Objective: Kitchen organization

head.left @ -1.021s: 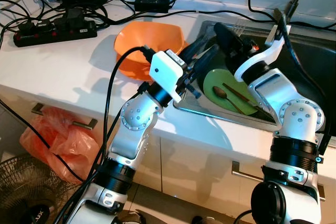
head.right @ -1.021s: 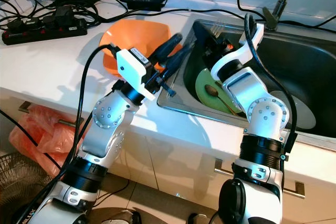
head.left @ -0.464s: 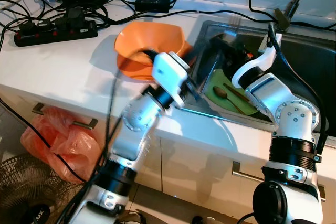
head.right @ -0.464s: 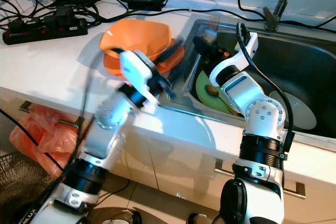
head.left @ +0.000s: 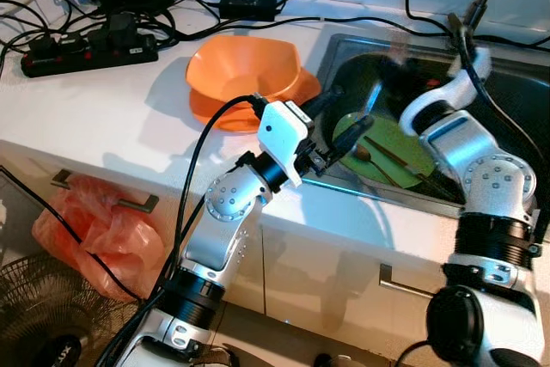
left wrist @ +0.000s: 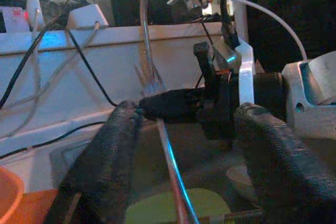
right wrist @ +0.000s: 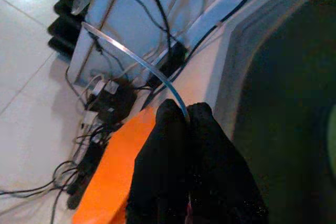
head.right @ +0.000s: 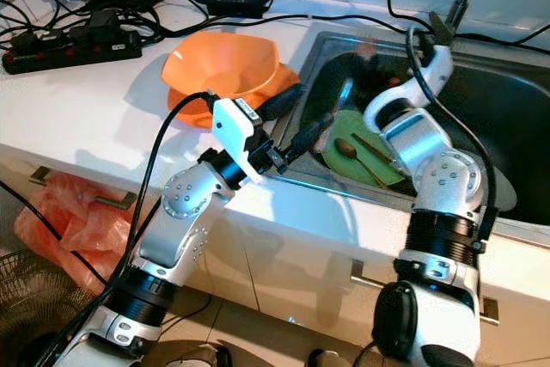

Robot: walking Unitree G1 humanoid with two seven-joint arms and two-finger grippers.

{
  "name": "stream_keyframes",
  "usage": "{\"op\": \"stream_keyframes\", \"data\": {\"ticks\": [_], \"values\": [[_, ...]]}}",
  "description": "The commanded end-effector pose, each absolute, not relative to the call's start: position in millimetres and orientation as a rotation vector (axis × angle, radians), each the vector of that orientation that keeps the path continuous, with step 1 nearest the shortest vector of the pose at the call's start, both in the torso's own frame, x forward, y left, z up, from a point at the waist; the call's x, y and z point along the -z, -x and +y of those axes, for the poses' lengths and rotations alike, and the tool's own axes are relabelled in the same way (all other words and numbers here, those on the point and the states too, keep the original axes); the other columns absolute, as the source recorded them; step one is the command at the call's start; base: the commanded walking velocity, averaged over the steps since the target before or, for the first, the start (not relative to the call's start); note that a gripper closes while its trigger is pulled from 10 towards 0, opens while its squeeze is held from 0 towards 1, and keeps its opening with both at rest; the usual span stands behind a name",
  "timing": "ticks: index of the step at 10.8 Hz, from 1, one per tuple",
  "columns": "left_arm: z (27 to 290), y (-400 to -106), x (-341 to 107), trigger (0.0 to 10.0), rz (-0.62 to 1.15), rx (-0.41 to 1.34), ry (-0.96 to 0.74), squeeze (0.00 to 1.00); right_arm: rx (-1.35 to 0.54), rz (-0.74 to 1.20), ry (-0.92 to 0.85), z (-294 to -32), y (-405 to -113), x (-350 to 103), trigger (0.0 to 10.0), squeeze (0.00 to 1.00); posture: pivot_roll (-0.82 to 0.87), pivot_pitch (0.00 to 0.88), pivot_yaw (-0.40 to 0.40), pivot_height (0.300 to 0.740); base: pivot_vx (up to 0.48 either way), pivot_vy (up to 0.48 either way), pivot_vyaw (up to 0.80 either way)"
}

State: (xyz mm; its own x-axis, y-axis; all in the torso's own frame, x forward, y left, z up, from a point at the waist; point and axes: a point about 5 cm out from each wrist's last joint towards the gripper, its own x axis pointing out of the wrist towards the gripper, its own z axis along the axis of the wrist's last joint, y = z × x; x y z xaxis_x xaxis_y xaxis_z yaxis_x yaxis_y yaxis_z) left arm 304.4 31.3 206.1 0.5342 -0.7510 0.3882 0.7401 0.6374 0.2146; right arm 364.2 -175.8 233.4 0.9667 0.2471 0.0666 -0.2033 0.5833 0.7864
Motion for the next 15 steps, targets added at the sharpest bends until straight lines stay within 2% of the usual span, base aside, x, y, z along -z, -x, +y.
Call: {"op": "stream_keyframes", "data": {"ticks": [1, 3, 5, 6, 7, 8, 10, 11, 12, 15], "values": [[33, -306, -207, 10.0, -0.457, 0.887, -0.029, 1.00, -0.212, 0.025, -0.889, -185, -367, -237, 0.0, 0.00, 0.00, 0.100, 0.025, 0.740, 0.000, 0.000, 0.00], [34, -307, -201, 10.0, -0.387, 0.915, -0.016, 1.00, -0.125, -0.007, -0.818, -200, -371, -237, 0.0, 0.00, 0.01, 0.100, 0.023, 0.740, 0.000, 0.000, 0.00], [30, -302, -187, 10.0, -0.300, 0.999, -0.070, 1.00, 0.005, 0.014, -0.438, -220, -375, -220, 0.0, 0.00, 0.02, 0.098, 0.025, 0.740, 0.000, 0.000, 0.00], [29, -301, -185, 10.0, -0.285, 1.013, -0.077, 1.00, 0.015, 0.033, -0.320, -222, -375, -213, 0.0, 0.00, 0.02, 0.098, 0.025, 0.740, 0.000, 0.000, 0.00], [25, -295, -174, 10.0, -0.223, 1.095, -0.143, 1.00, -0.006, 0.096, -0.013, -221, -375, -195, 10.0, 0.00, 0.02, 0.098, 0.025, 0.740, 0.000, 0.000, 0.00], [25, -294, -173, 10.0, -0.215, 1.101, -0.142, 1.00, -0.019, 0.132, 0.096, -220, -375, -184, 10.0, 1.00, 0.02, 0.099, 0.027, 0.740, 0.000, 0.000, 0.00], [26, -295, -173, 10.0, -0.216, 1.090, -0.159, 1.00, -0.030, 0.142, 0.181, -220, -375, -177, 10.0, 1.00, 0.02, 0.099, 0.027, 0.740, 0.000, 0.000, 0.00], [29, -297, -173, 10.0, -0.210, 1.077, -0.189, 0.35, -0.050, 0.141, 0.184, -217, -374, -175, 10.0, 1.00, 0.02, 0.099, 0.031, 0.740, 0.000, 0.000, 0.00], [29, -297, -173, 10.0, -0.203, 1.080, -0.192, 0.00, -0.061, 0.138, 0.192, -216, -375, -173, 10.0, 1.00, 0.02, 0.098, 0.033, 0.740, 0.000, 0.000, 0.00], [38, -307, -177, 10.0, -0.214, 1.004, -0.253, 0.00, -0.071, 0.082, 0.230, -214, -376, -181, 10.0, 1.00, 0.03, 0.092, 0.035, 0.740, 0.000, 0.000, 0.00]]}}
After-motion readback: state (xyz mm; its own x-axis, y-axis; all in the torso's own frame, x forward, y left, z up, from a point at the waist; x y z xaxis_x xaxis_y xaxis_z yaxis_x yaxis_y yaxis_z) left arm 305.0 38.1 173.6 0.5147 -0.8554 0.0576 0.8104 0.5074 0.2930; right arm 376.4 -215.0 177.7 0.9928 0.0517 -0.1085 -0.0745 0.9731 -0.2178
